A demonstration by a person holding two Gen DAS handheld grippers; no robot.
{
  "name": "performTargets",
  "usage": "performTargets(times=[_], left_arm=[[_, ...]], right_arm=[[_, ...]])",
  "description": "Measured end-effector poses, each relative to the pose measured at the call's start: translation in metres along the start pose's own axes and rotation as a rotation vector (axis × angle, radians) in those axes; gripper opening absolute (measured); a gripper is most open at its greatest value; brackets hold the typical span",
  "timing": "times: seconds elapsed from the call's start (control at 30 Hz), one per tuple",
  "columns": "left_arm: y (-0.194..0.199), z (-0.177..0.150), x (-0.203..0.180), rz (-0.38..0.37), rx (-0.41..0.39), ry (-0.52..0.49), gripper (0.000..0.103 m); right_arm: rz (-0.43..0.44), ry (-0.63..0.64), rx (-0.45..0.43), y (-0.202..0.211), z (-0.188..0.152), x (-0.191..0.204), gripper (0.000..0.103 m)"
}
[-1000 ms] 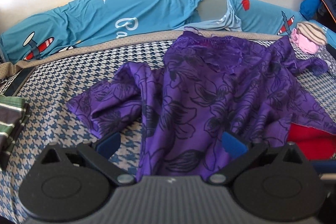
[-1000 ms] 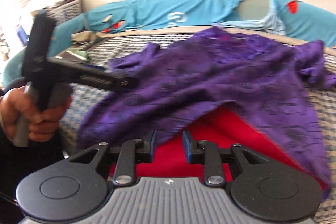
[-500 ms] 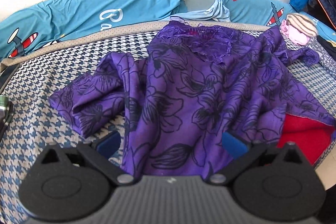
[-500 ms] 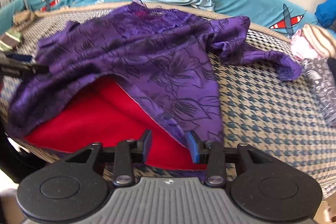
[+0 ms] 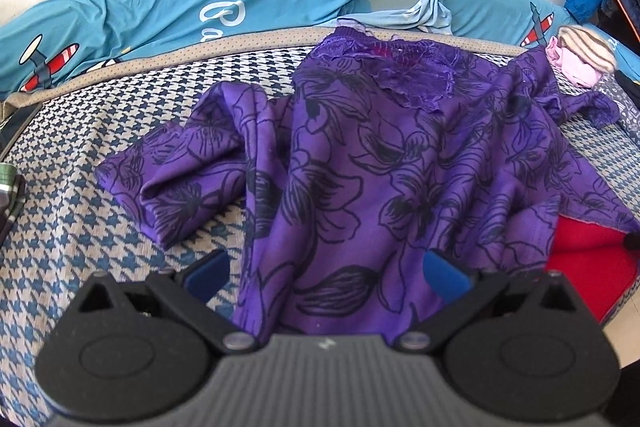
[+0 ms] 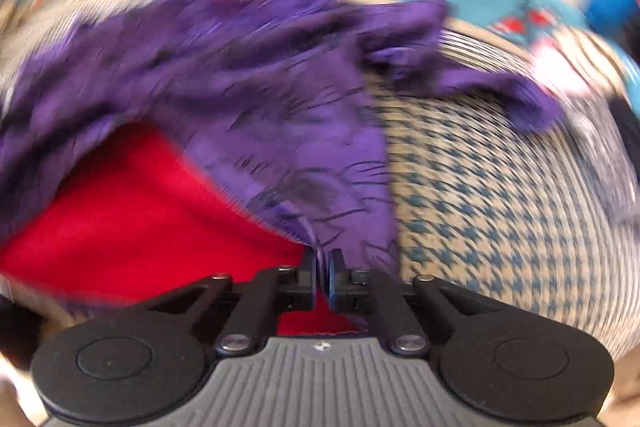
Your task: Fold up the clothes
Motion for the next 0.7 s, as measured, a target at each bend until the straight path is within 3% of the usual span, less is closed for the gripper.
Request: performTargets(times=[0.17,0.33,0.4,0.5,0.7], left_arm=[[-0.004,-0.001,0.003,0.010,0.015,0.012,0.103],[-0.006,-0.001,0.003,0.020,0.026,0.009,0.103],[-0.005,-0.001,0.003,0.021,0.024,0.006,0.103],[-0.004,-0.001,0.004,0.025,0.024,0.007,0.103],[-0.002,-0.001,0.009,0.053,0.016,0.025,0.103]], right_arm=[[-0.157,-0.407,-0.109,0.035,-0.020,-0.048,0.002],[-0.236,-0.628,-0.137,0.056,-0.035,-0.069,0.013],[-0.263,-0.630,-0.175,0.064,-0.034,-0.067,0.025],[-0.225,-0.560,-0.205,0.065,-0.028,-0.058,0.029],[-0.168,-0.465,-0.194,0.055,-0.017,-0.035,0.030]])
Point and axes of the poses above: each gripper's, at about its wrist camera, not at the fingertips, and y roughly against the way its jaws point, x to its left, z to its top, the point moved 3 cm from there along -y, roughly the way its jaws point, and after that the axes turned 5 degrees about x, right-handed, at the moved point
